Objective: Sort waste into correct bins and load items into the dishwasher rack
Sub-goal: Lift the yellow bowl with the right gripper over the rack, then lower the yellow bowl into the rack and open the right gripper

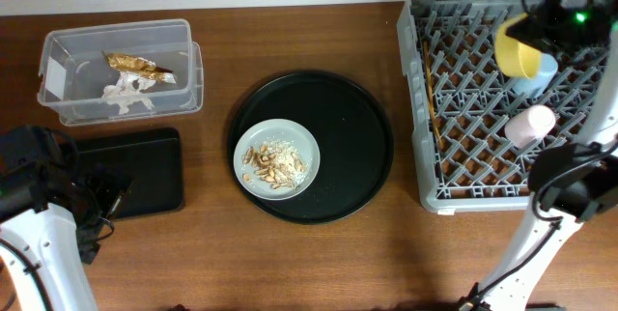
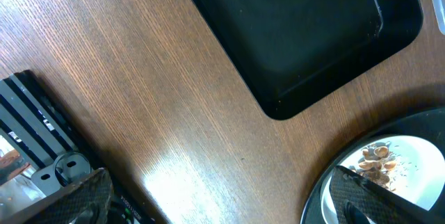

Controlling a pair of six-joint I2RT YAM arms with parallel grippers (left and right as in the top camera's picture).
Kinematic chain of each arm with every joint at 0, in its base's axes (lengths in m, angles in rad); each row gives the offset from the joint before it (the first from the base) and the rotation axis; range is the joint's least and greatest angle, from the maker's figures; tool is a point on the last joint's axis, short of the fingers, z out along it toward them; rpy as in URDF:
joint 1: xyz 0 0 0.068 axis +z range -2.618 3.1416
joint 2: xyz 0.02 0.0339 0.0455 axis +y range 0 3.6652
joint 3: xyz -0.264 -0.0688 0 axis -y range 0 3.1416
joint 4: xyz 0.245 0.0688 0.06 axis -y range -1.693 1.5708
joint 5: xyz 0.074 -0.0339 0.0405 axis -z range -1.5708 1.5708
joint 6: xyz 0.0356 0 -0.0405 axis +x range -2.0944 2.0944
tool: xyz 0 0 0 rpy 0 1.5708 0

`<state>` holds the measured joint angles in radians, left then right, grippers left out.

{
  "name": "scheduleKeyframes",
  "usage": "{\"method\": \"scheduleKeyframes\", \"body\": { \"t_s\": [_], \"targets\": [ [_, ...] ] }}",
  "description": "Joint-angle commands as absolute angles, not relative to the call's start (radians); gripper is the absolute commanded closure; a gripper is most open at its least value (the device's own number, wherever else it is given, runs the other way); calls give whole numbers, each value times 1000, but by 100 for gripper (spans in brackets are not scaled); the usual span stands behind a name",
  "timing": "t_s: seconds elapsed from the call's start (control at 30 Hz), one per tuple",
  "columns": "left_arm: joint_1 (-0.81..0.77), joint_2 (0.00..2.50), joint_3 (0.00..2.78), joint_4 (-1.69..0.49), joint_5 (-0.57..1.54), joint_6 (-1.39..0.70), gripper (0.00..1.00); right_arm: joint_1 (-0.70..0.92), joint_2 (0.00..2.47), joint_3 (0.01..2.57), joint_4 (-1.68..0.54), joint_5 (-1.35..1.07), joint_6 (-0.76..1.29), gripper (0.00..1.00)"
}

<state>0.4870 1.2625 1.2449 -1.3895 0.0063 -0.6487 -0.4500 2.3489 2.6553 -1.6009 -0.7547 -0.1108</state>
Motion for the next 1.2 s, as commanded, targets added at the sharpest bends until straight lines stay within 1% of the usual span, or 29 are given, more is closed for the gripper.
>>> {"method": "scheduleKeyframes", "body": {
  "t_s": [0.0, 0.03, 0.1, 0.3, 0.4, 0.47, 0.6, 0.67, 0.77, 0.83, 0.93, 1.07, 1.17],
  "targets": [
    [492, 1264, 1244, -1388, -4, -659, 1, -514, 2354, 2606, -1600, -984, -218, 96],
    [492, 1264, 1244, -1388, -4, -659, 1, -532, 2355, 2595, -1601, -1055, -244, 96],
    [492, 1264, 1244, -1388, -5, -659, 1, -546, 2355, 2584, -1601, -1116, -260, 96],
    [492, 1264, 1244, -1388, -4, -659, 1, -491, 2359, 2538, -1585, -1118, -343, 96],
    [492, 1264, 1244, -1388, -5, -659, 1, -440, 2360, 2458, -1513, -1119, -331, 96],
    [492, 1264, 1244, -1388, -4, -659, 1, -403, 2362, 2367, -1450, -1140, -278, 96],
    [492, 1264, 1244, -1388, -4, -659, 1, -377, 2362, 2222, -1397, -1370, -276, 96],
    [492, 1264, 1244, -1388, -5, -659, 1, -378, 2362, 2204, -1397, -1420, -276, 96],
    [492, 1264, 1244, -1388, -4, -659, 1, -382, 2362, 2203, -1397, -1411, -276, 96],
    [492, 1264, 1244, -1388, -4, -659, 1, -382, 2362, 2203, -1388, -1348, -273, 96],
    [492, 1264, 1244, -1388, -5, -659, 1, -386, 2363, 2203, -1343, -1173, -170, 96],
    [492, 1264, 1244, -1388, -4, -659, 1, -397, 2363, 2203, -1287, -1157, -138, 96],
    [492, 1264, 1244, -1388, -4, -659, 1, -408, 2363, 2203, -1270, -1086, -87, 96]
  ]
}}
